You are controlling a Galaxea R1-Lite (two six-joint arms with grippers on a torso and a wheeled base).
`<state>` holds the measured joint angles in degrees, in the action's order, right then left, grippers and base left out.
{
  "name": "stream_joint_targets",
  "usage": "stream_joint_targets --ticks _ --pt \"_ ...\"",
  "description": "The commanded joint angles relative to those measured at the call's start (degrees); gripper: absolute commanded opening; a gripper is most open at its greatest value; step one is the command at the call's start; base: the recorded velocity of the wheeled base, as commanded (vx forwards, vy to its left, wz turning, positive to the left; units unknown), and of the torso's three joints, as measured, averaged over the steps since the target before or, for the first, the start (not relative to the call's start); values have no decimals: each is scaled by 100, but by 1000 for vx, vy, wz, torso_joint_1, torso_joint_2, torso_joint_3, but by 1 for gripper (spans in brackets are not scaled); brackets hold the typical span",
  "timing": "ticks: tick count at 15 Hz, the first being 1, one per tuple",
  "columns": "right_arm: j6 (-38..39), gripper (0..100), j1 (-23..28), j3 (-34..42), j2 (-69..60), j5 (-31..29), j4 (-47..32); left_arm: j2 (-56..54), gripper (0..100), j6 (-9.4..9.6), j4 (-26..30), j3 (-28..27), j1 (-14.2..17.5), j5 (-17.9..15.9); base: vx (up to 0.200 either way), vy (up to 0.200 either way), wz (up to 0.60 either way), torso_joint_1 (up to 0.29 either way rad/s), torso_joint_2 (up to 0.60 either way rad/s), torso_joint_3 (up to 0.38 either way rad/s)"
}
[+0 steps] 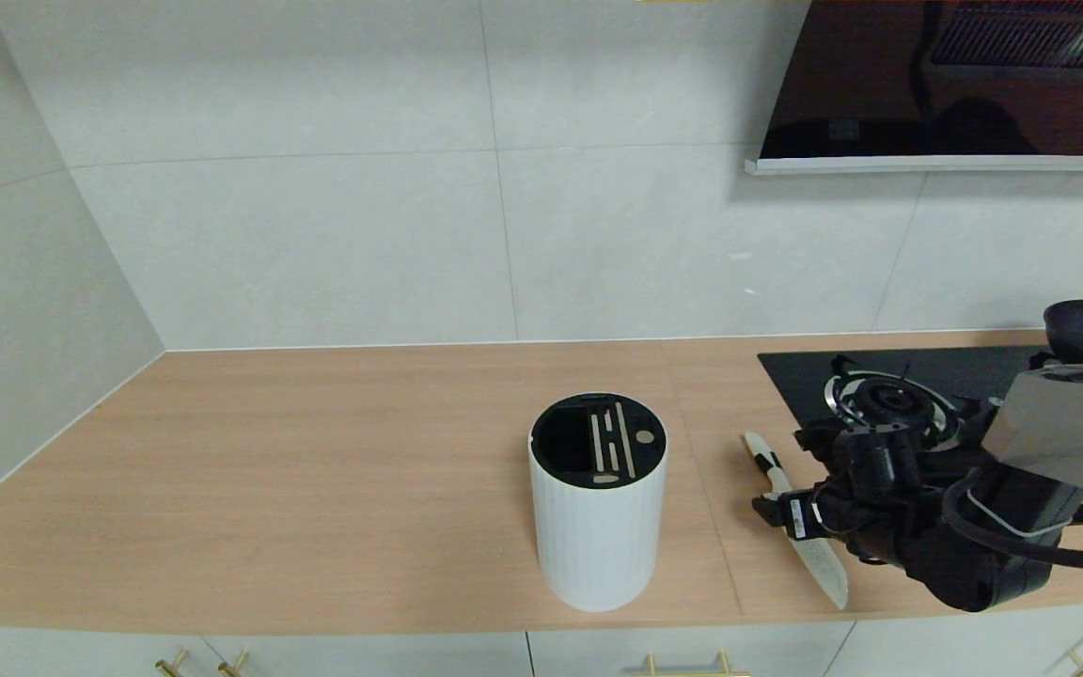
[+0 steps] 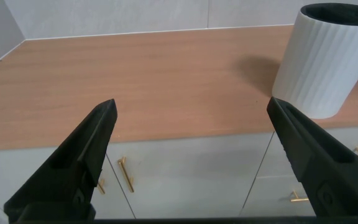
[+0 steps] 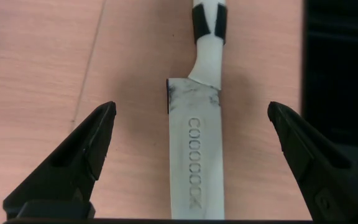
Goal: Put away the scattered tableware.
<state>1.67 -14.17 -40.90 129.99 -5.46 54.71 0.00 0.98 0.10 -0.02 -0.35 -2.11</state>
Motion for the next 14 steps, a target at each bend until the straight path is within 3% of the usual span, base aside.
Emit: stream_joint_targets --ticks 1,14 --pt "0 100 -7 -85 238 -8 4 9 100 -1 -1 2 0 0 0 0 0 0 0 0" --pt "-18 100 10 -313 598 -298 242 9 100 -1 -1 2 0 0 0 0 0 0 0 0"
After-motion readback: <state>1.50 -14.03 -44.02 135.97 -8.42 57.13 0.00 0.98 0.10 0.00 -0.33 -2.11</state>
